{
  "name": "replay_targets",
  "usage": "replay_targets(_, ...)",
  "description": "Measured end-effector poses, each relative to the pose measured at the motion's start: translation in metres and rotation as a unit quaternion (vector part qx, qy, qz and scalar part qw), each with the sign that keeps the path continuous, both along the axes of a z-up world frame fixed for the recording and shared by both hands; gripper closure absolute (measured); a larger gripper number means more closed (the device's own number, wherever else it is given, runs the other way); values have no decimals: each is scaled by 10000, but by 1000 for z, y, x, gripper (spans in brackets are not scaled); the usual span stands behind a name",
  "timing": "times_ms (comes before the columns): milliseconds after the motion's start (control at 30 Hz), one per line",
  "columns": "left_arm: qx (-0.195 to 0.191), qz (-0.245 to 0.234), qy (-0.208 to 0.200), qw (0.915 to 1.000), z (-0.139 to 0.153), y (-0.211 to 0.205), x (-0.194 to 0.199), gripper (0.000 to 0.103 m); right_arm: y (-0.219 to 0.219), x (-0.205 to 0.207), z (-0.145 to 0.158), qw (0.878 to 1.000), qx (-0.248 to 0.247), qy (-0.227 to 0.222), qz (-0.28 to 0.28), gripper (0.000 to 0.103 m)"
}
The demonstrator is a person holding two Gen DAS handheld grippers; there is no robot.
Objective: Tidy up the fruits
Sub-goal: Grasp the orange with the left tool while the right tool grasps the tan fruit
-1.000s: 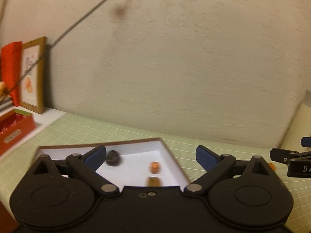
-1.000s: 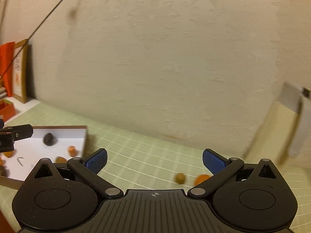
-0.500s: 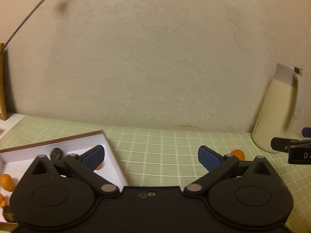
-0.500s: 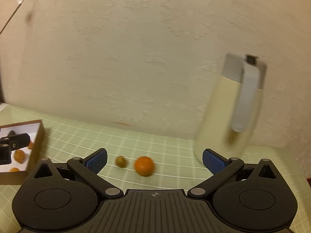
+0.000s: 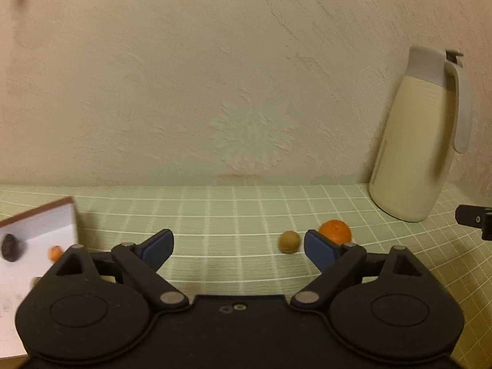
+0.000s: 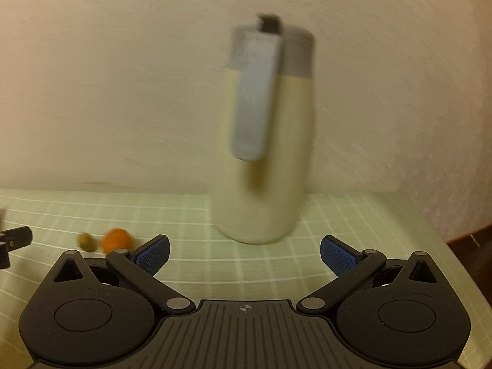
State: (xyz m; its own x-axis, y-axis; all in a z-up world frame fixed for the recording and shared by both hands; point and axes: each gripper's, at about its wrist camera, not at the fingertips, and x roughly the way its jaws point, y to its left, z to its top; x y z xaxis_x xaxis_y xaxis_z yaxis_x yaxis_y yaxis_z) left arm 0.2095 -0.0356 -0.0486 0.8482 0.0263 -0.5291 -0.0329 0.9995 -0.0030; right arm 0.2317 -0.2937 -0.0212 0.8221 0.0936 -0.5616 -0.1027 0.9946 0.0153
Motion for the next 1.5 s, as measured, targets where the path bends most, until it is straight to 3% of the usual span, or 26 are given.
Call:
replay_targets(233,-162,-459,106,9988,-12,-44,26,29,-36,12,-19,9994,-81,143,-298,0)
replay_targets(467,-2,-609,314,9977,-30,-82,49,43,-73,18,-31,9979,-104,242,-589,0)
replay_targets(733,9,-453,555,9974,-50,-90,72,53,-96,19,-33,9968,37,299,-738,0)
replay_targets(867,62,-467,657,9967,-55,-91,77,71,-96,16,-30,9970,19,301,-713,0)
replay_targets(900,67,-475,645,9968,-55,-91,78,71,-97,15,-30,9970,25,299,-716,0)
replay_targets(1233,30,-615,226,9978,-17,-73,38,71,-89,21,-31,9960,515,348,-646,0)
replay_targets(1500,127,-27,185,9997,1,-9,11,71,-31,30,-26,9965,767,320,-35,0)
